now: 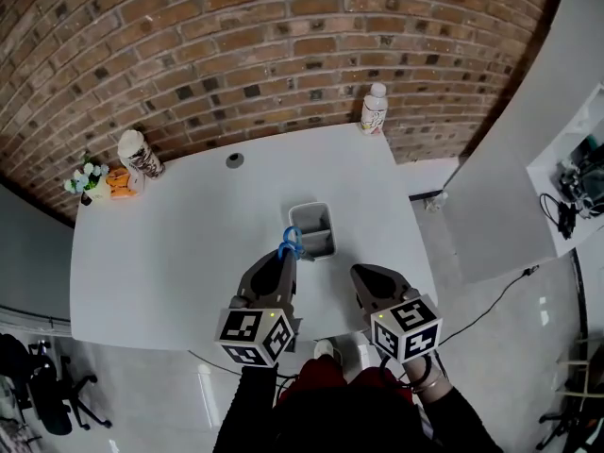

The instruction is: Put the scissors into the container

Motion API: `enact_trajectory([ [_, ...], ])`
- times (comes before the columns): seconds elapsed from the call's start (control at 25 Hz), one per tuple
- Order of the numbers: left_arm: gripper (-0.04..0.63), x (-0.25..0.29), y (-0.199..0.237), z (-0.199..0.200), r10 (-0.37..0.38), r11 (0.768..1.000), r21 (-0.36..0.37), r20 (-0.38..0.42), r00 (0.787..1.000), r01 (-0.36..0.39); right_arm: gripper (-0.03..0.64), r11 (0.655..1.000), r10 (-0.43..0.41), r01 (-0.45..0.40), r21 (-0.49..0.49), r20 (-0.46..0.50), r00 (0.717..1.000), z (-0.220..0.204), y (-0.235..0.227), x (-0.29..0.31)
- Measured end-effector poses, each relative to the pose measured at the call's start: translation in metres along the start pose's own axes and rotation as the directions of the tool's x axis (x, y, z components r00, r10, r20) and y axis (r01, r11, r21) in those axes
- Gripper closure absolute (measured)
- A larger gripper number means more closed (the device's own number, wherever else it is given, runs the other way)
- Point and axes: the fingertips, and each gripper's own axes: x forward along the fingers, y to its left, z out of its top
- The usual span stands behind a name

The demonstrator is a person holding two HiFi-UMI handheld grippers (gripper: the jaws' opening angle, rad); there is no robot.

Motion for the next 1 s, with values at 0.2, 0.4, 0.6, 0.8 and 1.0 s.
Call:
enact_trajectory([
  [0.2, 0.566, 0.016, 0.007, 0.006, -0.013, 1.000, 0.000, 0.007, 1.000, 0.013, 0.608, 1.000, -0.016, 0.016, -0.009, -0.012, 1.000, 0.001, -0.007, 0.011],
  [0.4, 0.566, 0.030, 0.012, 0.005, -0.021, 1.000, -0.019, -0.005, 1.000, 0.021, 0.608, 1.000, -0.030, 0.030, -0.002, -0.029, 0.999, 0.000, -0.012, 0.020],
  [0.6, 0.566, 0.041, 0.017, -0.011, -0.025, 0.999, -0.043, -0.045, 0.999, 0.023, 0.608, 0.999, -0.040, 0.041, 0.015, -0.048, 0.998, -0.004, -0.017, 0.026],
  [0.8, 0.566, 0.049, 0.020, -0.027, -0.029, 0.998, -0.060, -0.075, 0.997, 0.025, 0.607, 0.998, -0.048, 0.050, 0.025, -0.072, 0.996, -0.014, -0.023, 0.033],
  [1.0, 0.566, 0.055, 0.023, -0.034, -0.035, 0.996, -0.080, -0.083, 0.996, 0.029, 0.607, 0.998, -0.051, 0.055, 0.035, -0.091, 0.995, -0.021, -0.024, 0.038],
])
